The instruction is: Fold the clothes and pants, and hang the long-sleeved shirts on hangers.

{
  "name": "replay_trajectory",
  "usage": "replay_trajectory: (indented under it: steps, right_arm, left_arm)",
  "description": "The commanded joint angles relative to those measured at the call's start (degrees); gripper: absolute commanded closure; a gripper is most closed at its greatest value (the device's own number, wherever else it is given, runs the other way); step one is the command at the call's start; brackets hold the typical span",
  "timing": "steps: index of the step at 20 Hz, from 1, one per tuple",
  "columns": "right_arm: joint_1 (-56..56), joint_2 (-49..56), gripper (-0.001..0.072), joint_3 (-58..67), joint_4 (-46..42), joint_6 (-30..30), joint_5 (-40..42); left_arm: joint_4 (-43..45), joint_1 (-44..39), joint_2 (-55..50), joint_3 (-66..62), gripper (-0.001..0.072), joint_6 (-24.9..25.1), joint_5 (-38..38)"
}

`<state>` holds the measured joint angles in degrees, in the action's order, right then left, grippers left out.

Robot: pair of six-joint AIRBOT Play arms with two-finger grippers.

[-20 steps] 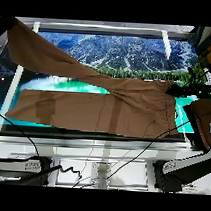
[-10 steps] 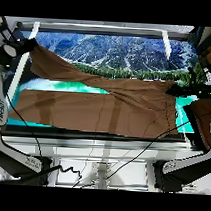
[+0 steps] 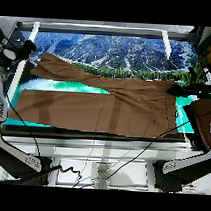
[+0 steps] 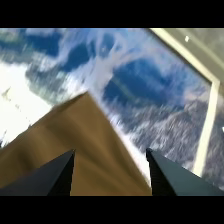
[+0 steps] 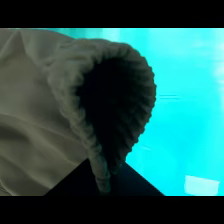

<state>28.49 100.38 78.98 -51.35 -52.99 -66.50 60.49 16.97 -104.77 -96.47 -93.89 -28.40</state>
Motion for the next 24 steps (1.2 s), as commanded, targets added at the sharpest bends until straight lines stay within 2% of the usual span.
replay_trajectory:
  steps: [1,4,7,8,9,13,17,18,19,20,22,23,24]
  right_arm:
    - [0.0,0.0,0.0680,0.1,-0.1,0.1,0.1]
    - [0.0,0.0,0.0681,0.1,-0.1,0.0,0.1]
    - [0.0,0.0,0.0681,0.1,-0.1,0.0,0.1]
    - [0.0,0.0,0.0680,0.0,-0.1,0.0,0.1]
    - [0.0,0.0,0.0680,0.1,-0.1,0.0,0.1]
    - [0.0,0.0,0.0680,0.0,0.0,-0.1,0.1]
    - [0.0,0.0,0.0680,0.1,0.0,-0.1,0.0]
    - [0.0,0.0,0.0680,0.0,0.0,-0.1,0.0]
    - [0.0,0.0,0.0680,0.1,-0.1,-0.1,0.0]
    - [0.0,0.0,0.0680,0.0,-0.1,-0.1,0.1]
    - [0.0,0.0,0.0680,0.1,-0.1,-0.1,0.1]
    - [0.0,0.0,0.0680,0.1,-0.1,-0.1,0.1]
    - [0.0,0.0,0.0680,0.1,-0.1,-0.1,0.1]
  left_arm:
    - [0.2,5.5,0.1,0.5,0.0223,-6.5,-18.8]
    - [3.6,7.9,0.0,2.7,0.0222,-11.1,-21.4]
    - [4.4,7.3,-1.0,3.4,0.0203,-10.8,-17.7]
    - [4.4,6.6,-1.2,3.4,0.0094,-10.8,-16.7]
    - [4.7,6.0,-1.4,3.4,0.0024,-10.8,-16.1]
    - [5.5,3.8,-4.7,3.4,0.0025,-13.0,-16.6]
    - [5.5,2.3,-9.0,3.4,0.0025,-18.5,-12.0]
    - [5.5,2.1,-9.7,3.4,0.0026,-18.4,-10.2]
    - [5.5,2.0,-10.3,3.4,0.0072,-18.4,-8.4]
    - [5.5,1.9,-10.6,3.4,0.0204,-18.4,-6.5]
    - [5.5,1.4,-10.6,3.4,0.0625,-18.3,-3.6]
    - [5.5,1.3,-10.2,3.2,0.0694,-17.6,-3.2]
    - [5.5,1.0,-9.4,3.1,0.0694,-17.5,-3.0]
